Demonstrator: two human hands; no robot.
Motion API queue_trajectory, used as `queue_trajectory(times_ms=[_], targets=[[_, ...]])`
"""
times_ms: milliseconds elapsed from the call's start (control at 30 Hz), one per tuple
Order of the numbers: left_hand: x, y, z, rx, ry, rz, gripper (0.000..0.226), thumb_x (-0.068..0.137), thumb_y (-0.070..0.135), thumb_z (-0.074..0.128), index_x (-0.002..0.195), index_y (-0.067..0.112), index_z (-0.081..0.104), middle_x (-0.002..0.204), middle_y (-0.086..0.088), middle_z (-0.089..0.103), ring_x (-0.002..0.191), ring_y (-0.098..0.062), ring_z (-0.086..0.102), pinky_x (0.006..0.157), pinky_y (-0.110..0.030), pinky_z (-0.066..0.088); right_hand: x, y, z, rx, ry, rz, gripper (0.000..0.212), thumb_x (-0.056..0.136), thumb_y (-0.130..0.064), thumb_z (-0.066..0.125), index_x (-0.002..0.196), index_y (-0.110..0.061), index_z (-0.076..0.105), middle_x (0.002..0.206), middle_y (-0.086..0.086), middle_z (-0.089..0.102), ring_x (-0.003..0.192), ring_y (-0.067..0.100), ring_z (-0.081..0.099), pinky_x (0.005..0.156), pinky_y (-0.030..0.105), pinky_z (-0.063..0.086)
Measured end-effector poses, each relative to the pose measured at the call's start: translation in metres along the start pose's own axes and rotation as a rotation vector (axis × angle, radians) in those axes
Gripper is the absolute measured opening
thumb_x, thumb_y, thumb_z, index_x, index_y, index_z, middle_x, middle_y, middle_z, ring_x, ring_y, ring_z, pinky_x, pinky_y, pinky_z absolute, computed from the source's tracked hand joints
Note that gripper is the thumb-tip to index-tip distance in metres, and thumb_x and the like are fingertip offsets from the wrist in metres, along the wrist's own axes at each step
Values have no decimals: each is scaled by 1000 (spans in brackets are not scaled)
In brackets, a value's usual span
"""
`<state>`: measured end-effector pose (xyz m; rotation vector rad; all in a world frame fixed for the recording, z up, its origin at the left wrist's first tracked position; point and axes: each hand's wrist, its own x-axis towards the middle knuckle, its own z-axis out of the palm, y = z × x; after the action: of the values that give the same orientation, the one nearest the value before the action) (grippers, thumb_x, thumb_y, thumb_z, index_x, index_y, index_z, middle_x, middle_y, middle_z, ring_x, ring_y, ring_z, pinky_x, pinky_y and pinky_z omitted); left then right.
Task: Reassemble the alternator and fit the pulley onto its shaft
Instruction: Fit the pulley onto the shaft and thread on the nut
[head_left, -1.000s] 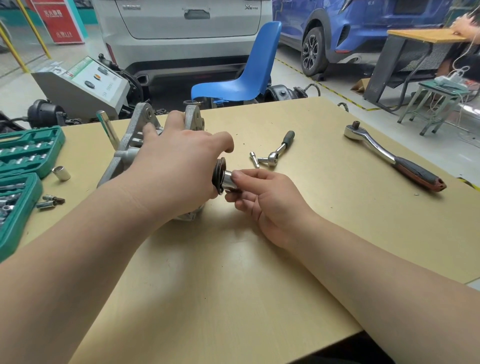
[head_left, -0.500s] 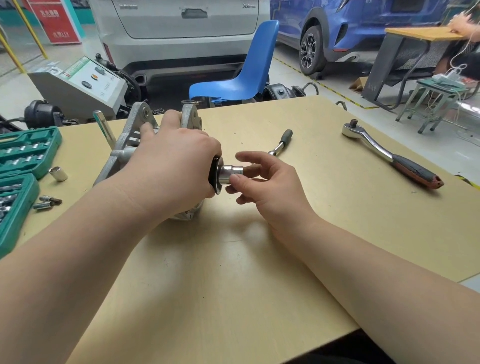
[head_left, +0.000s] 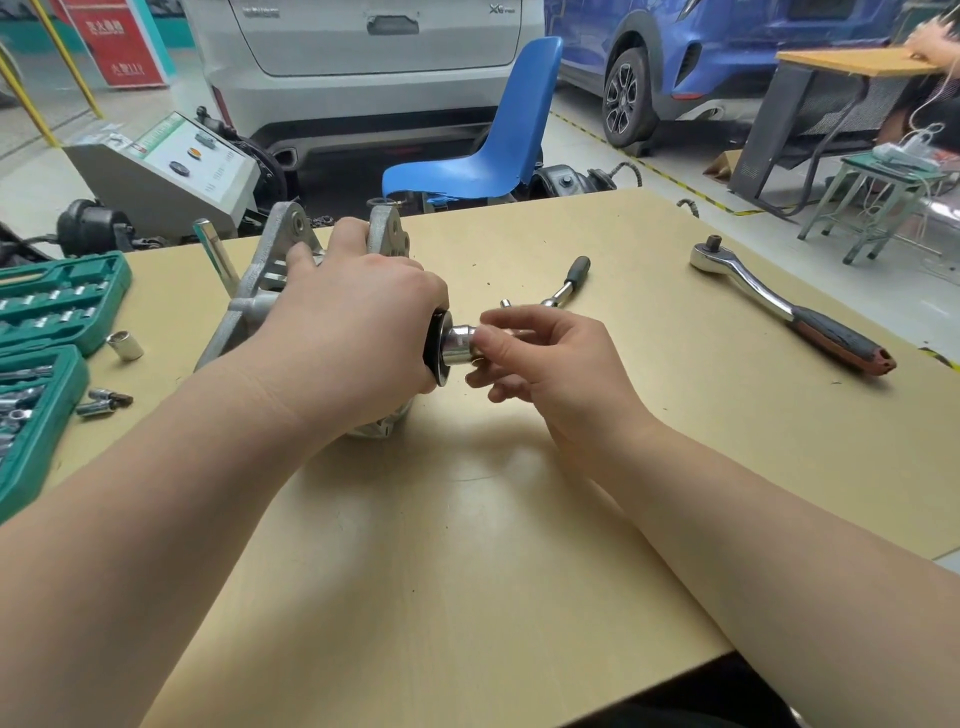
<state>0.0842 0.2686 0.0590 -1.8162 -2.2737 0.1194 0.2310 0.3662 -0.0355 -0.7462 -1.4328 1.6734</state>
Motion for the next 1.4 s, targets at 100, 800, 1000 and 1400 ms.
queue_trajectory(times_ms=[100, 800, 1000, 1400], targets=[[0, -1, 0, 7, -1, 2, 42, 94, 50, 78, 132, 34, 67, 128, 6, 68, 132, -31, 34, 112, -61, 40, 1, 1, 2, -15, -6, 23, 24, 93, -27, 80, 88, -4, 77, 74, 14, 74, 65, 27, 73, 55, 26, 55], [0, -1, 2, 9, 16, -3, 32, 96, 49, 74, 123, 33, 68, 120, 9, 66, 126, -30, 35, 110, -63, 40, 4, 7, -1, -43, 16, 1, 16, 96, -21, 77, 98, -6, 82, 83, 15, 78, 71, 25, 74, 68, 28, 59], [0, 0, 2, 5, 9, -2, 31, 97, 50, 72, 122, 33, 68, 120, 10, 66, 126, -31, 35, 111, -65, 39, 3, 8, -5, 58, -41, 19, 32, 88, -2, 79, 119, 1, 74, 100, 17, 76, 79, 26, 74, 83, 34, 59], [0, -1, 3, 2, 13, 2, 33, 96, 47, 73, 126, 32, 68, 121, 8, 66, 128, -32, 35, 111, -67, 39, 3, 4, -5, 91, -53, 18, 21, 84, -9, 85, 101, 0, 80, 93, 16, 75, 74, 28, 70, 73, 30, 60]])
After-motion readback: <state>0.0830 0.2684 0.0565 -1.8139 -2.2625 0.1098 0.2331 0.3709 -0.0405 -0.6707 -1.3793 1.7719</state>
